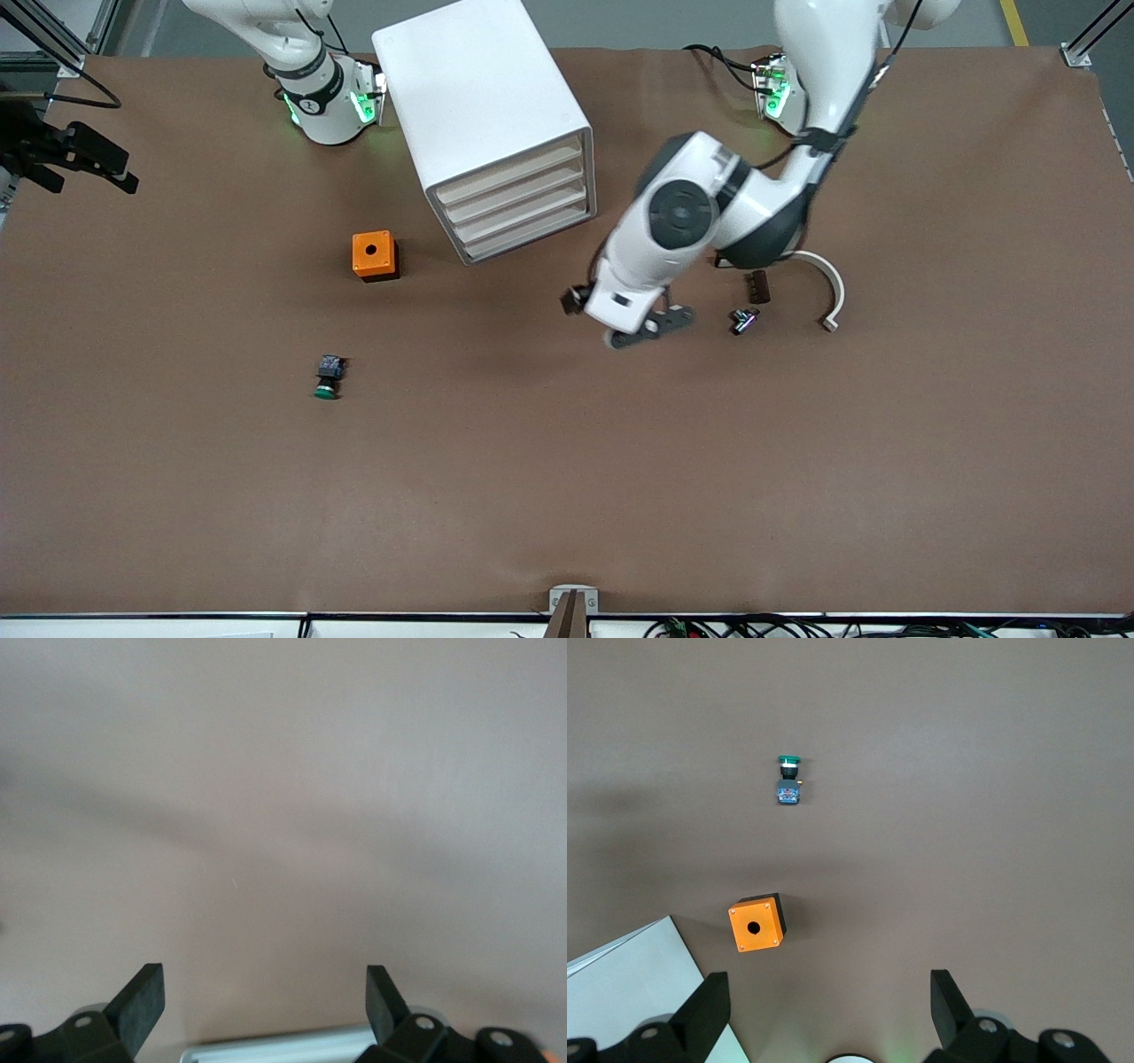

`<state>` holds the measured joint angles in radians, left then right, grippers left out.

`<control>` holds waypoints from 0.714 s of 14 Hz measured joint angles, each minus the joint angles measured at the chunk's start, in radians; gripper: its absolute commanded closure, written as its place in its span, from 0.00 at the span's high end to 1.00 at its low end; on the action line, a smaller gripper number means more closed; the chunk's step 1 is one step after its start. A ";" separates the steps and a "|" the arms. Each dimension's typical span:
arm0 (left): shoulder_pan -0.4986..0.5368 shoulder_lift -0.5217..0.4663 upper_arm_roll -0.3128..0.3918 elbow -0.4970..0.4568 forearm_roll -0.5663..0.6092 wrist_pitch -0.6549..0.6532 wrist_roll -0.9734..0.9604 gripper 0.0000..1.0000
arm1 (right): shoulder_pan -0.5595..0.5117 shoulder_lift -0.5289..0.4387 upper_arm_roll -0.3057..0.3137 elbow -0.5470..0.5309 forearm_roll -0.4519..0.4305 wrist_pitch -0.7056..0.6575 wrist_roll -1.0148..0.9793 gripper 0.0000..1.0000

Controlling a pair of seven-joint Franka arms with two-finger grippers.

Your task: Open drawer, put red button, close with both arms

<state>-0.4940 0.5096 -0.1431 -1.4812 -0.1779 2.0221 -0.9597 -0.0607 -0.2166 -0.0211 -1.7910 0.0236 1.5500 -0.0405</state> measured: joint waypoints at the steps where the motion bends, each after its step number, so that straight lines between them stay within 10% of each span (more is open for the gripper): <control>1: 0.045 -0.018 0.000 0.000 0.000 0.000 0.000 1.00 | 0.000 0.000 0.000 0.000 0.000 0.000 0.000 1.00; 10: 0.305 -0.110 -0.002 0.002 0.000 -0.108 0.038 1.00 | 0.000 0.000 0.000 -0.001 0.000 0.006 -0.004 1.00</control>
<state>-0.1893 0.4000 -0.1450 -1.4794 -0.1776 1.9141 -0.9219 -0.0608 -0.2168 -0.0213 -1.7918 0.0233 1.5557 -0.0444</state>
